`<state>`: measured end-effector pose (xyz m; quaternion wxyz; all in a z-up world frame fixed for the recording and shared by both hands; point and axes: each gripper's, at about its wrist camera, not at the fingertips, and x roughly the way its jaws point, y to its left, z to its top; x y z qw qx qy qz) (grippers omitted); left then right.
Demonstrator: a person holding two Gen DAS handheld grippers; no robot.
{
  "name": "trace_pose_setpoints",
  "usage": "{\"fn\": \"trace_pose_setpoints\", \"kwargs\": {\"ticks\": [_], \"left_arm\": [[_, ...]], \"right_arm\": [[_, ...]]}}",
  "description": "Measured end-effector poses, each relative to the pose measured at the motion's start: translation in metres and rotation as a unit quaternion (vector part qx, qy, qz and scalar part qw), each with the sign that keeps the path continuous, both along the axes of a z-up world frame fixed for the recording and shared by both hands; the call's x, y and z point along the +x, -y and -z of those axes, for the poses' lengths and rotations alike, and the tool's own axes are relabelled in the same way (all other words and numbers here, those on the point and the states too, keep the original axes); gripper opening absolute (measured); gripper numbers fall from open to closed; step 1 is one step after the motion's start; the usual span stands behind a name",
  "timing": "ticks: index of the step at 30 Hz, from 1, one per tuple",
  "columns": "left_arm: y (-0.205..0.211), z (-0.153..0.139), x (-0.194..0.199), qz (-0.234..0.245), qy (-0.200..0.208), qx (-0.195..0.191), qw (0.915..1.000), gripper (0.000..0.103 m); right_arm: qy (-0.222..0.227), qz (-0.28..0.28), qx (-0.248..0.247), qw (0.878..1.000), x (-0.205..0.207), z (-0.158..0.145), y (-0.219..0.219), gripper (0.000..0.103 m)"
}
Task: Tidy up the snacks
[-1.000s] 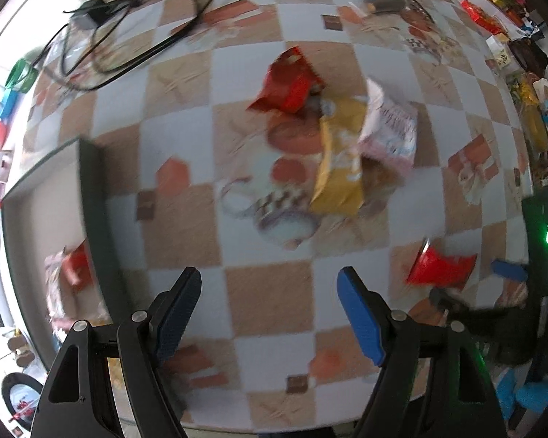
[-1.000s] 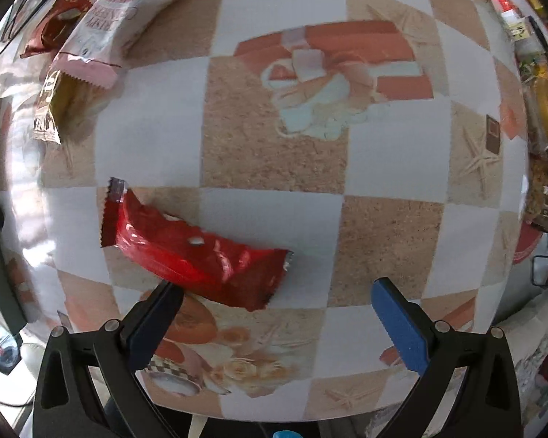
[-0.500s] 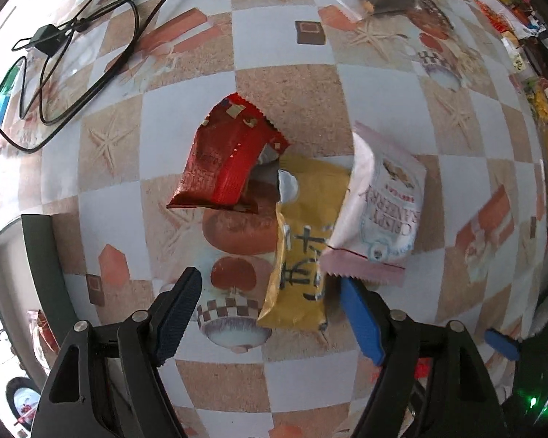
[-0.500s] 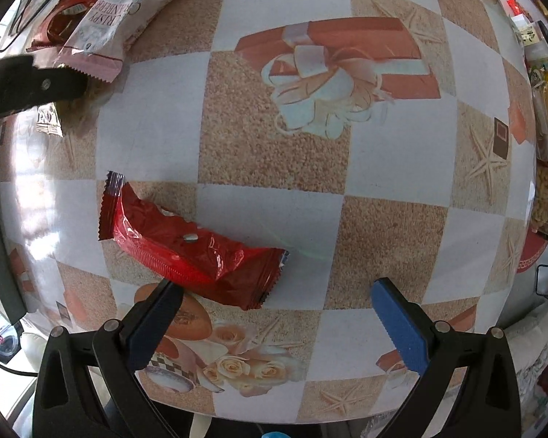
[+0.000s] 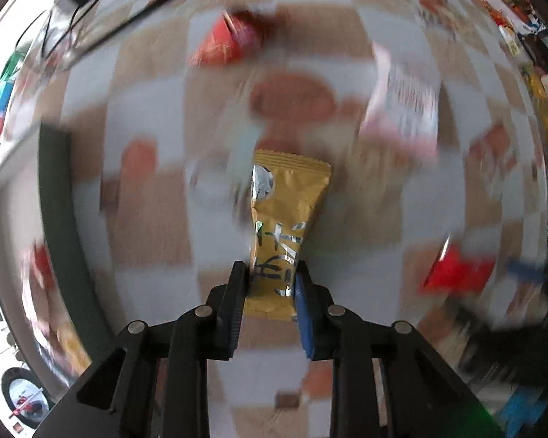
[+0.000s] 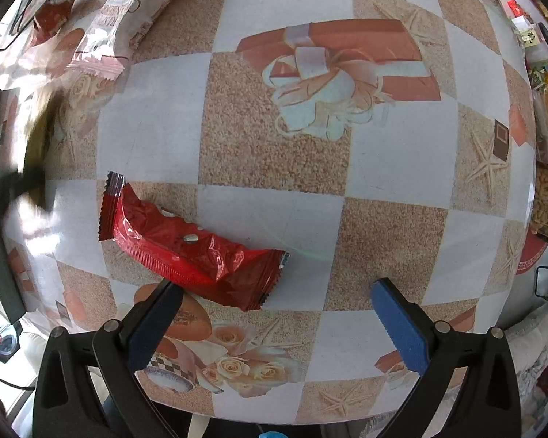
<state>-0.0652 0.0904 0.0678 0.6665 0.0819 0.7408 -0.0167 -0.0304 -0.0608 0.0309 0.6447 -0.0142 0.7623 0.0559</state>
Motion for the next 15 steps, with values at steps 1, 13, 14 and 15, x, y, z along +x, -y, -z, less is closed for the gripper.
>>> {"fn": "trace_pose_setpoints", "kwargs": {"ticks": [1,13,14,15], "left_arm": [[-0.006,-0.001,-0.012,-0.002,-0.004,-0.001,1.0000,0.029],[-0.055,-0.006,-0.017,-0.046,0.008,0.007,0.9989,0.068],[-0.069,0.000,-0.011,-0.045,0.008,0.006,0.9989,0.069],[-0.073,-0.001,-0.004,-0.045,0.009,0.005,0.9989,0.070]], "right_arm": [[0.002,0.000,0.000,1.000,-0.001,-0.001,0.000,0.103],[0.028,-0.126,-0.027,0.991,0.010,-0.009,-0.053,0.103],[0.026,-0.125,-0.023,0.992,0.012,-0.009,-0.055,0.103],[0.021,-0.112,-0.017,0.993,0.017,-0.008,-0.055,0.103]]}}
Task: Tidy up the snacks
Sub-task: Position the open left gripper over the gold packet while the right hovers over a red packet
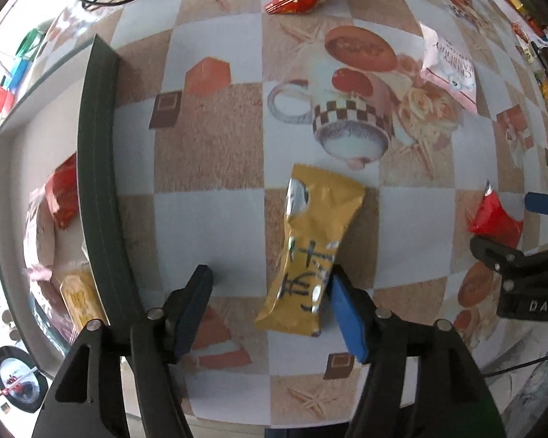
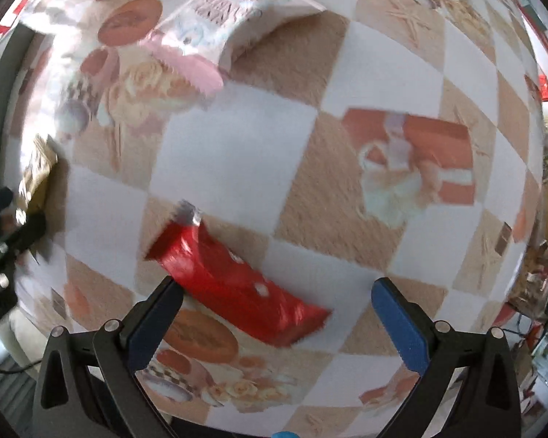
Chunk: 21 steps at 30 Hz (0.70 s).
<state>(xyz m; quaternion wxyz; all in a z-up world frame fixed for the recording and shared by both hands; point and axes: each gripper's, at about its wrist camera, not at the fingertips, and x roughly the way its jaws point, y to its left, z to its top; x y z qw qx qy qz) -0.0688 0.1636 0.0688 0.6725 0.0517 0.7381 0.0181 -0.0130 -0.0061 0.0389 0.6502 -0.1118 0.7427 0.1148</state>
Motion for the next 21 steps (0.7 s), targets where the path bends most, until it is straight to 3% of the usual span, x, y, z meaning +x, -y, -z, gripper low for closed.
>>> {"fn": "trace_pose_setpoints", "kwargs": {"ticks": [3,7,12,15,17,21], "left_arm": [[-0.008,-0.001,0.011,-0.005,0.000,-0.003,1.0000,0.071],[0.000,-0.001,0.027,-0.004,0.005,-0.008,0.9999,0.077],[0.016,0.002,0.039,0.004,0.007,-0.014,0.9999,0.084],[0.014,0.000,0.037,0.005,0.006,-0.011,0.9999,0.092],[0.007,0.013,0.030,0.003,0.002,-0.007,1.0000,0.101],[-0.003,0.021,0.030,-0.002,0.005,-0.013,0.9999,0.103]], "right_arm": [[-0.012,0.086,0.010,0.996,0.014,0.003,0.022,0.103],[-0.043,0.211,0.022,0.976,0.019,0.009,0.067,0.103],[-0.057,0.206,0.023,0.977,0.008,0.010,0.070,0.103],[-0.067,0.211,0.035,0.975,-0.003,0.011,0.061,0.103],[-0.073,0.204,0.024,0.976,-0.013,0.012,0.047,0.103],[-0.074,0.195,0.014,0.978,-0.017,0.013,0.035,0.103]]}}
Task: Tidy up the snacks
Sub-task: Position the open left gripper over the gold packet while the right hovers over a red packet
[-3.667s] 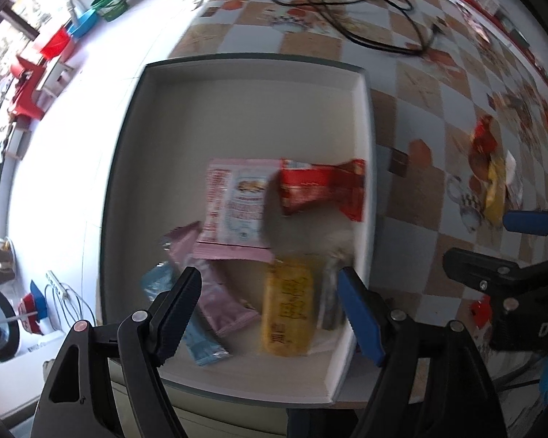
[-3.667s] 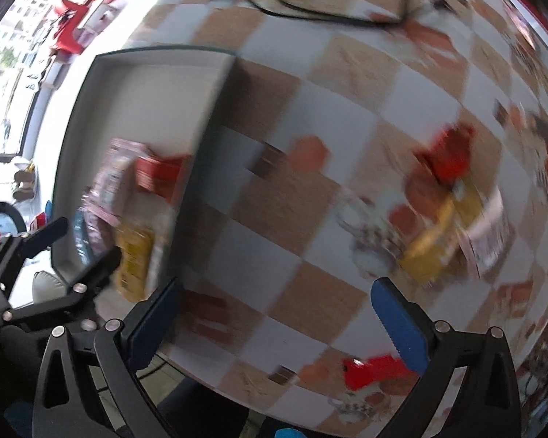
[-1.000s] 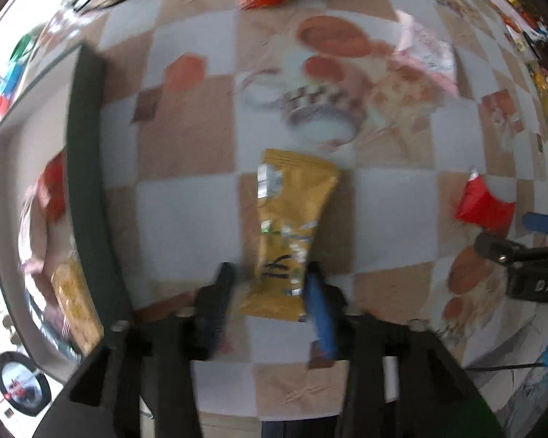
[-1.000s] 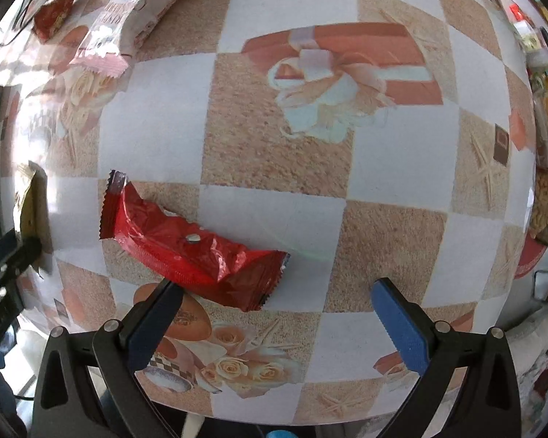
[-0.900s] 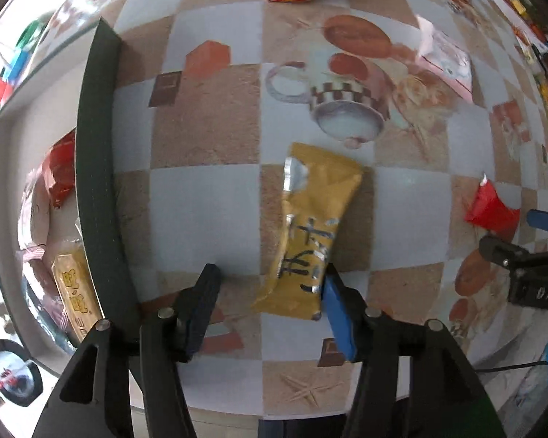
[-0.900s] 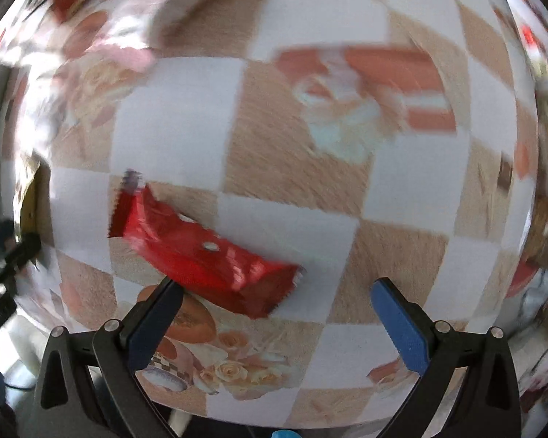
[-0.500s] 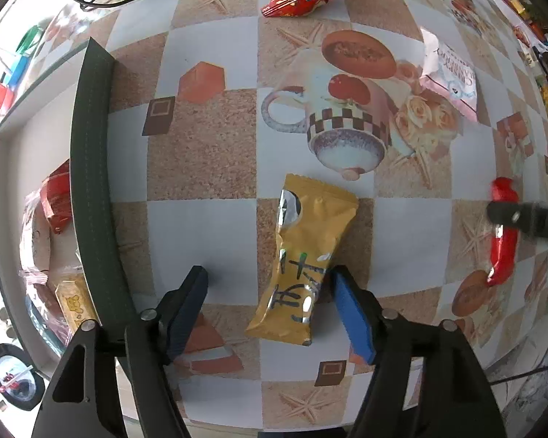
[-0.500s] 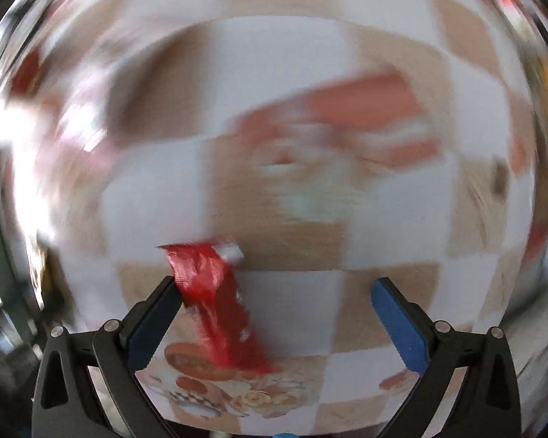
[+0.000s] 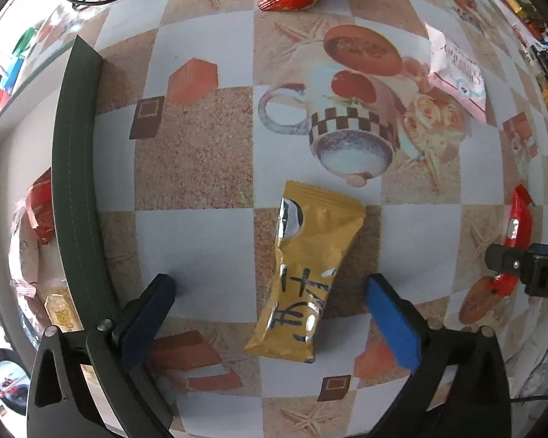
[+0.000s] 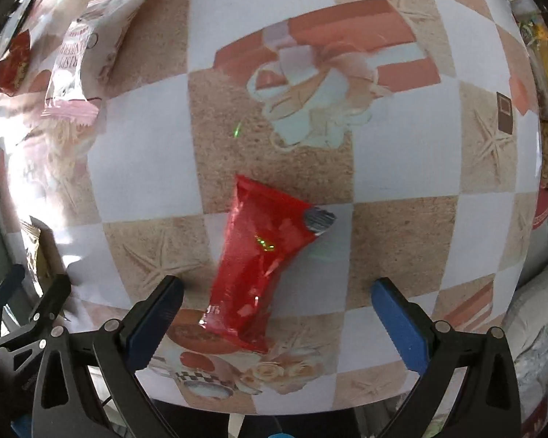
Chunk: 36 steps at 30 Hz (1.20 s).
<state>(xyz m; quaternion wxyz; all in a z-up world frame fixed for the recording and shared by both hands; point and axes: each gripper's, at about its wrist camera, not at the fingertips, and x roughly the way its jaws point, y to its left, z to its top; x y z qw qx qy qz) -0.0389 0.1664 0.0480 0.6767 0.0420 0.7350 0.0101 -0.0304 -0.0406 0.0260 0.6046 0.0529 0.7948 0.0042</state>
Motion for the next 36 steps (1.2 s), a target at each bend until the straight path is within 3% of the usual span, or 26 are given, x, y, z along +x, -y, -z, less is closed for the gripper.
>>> {"fn": "trace_pose_setpoints", "kwargs": {"ticks": [2,8,11,36], "left_arm": [[-0.012,-0.007,-0.015,-0.001,0.001,-0.002,1.0000,0.103],[-0.004,-0.005,-0.002,0.002,0.005,-0.003,1.0000,0.103],[-0.007,-0.006,-0.009,0.002,0.009,-0.004,0.9999,0.103],[-0.008,-0.010,-0.015,0.003,0.015,-0.012,0.9998,0.103]], "right_arm": [[-0.005,0.000,0.001,1.000,-0.002,0.000,-0.005,0.103],[-0.006,-0.002,0.001,1.000,-0.008,0.000,-0.013,0.103],[0.002,-0.005,0.000,1.000,0.017,0.005,-0.008,0.103],[0.018,-0.001,-0.003,1.000,-0.002,-0.003,-0.006,0.103]]}}
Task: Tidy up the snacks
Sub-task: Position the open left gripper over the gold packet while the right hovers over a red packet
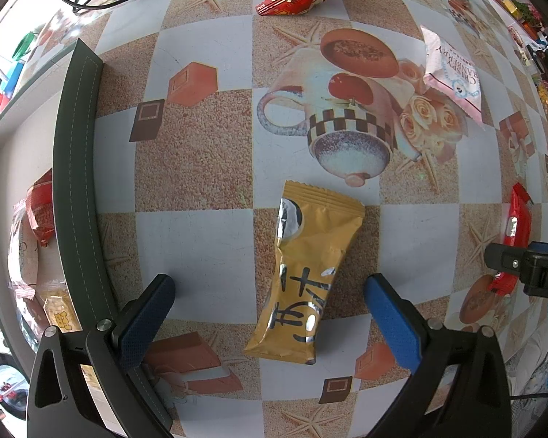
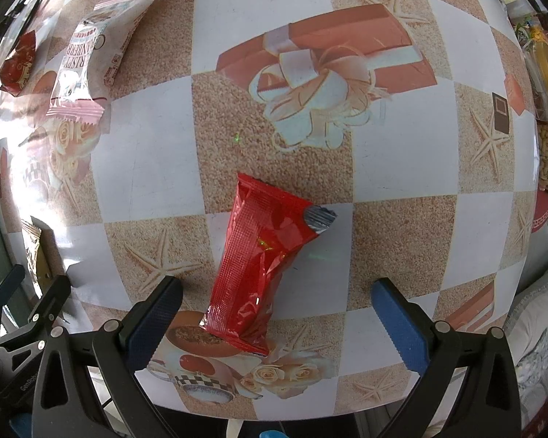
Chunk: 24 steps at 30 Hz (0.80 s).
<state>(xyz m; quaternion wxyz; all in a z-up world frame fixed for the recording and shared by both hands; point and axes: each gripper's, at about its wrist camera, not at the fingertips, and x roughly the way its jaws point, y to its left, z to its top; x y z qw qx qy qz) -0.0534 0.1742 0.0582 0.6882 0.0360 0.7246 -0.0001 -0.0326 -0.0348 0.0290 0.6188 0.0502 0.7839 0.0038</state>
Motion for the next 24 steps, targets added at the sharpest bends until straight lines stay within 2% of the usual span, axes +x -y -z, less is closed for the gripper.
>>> {"fn": "trace_pose_setpoints", "kwargs": {"ticks": [24], "left_arm": [[0.0001,0.0002,0.0002,-0.001,0.003,-0.007,1.0000,0.103]], "right_arm": [[0.001,0.002,-0.001,1.000,-0.0010,-0.0005,0.0004,0.103]]}}
